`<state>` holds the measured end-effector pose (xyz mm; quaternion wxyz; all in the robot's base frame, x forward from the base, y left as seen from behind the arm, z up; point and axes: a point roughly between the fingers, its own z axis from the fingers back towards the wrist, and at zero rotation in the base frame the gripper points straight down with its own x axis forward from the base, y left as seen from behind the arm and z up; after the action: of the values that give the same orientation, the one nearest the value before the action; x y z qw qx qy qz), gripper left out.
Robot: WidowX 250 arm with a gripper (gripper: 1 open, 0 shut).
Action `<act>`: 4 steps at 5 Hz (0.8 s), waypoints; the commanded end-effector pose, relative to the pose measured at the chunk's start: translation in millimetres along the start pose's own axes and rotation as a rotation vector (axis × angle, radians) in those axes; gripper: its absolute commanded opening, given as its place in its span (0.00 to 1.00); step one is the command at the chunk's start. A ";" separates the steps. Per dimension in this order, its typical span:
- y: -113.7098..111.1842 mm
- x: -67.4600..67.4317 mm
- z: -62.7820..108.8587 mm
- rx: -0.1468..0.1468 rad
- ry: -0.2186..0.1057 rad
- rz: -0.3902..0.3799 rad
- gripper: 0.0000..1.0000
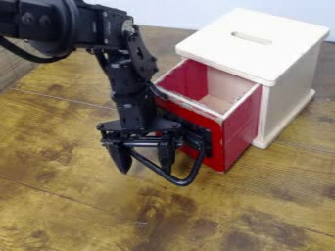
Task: Open the drawer
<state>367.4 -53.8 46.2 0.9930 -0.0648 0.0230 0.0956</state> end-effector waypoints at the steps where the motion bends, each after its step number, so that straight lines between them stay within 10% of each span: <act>1: -18.0 6.8 42.1 -0.059 -0.122 -0.024 1.00; 4: -21.9 23.9 33.9 -0.050 -0.107 -0.005 1.00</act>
<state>378.8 -54.9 54.5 0.9921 -0.0686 0.0149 0.1043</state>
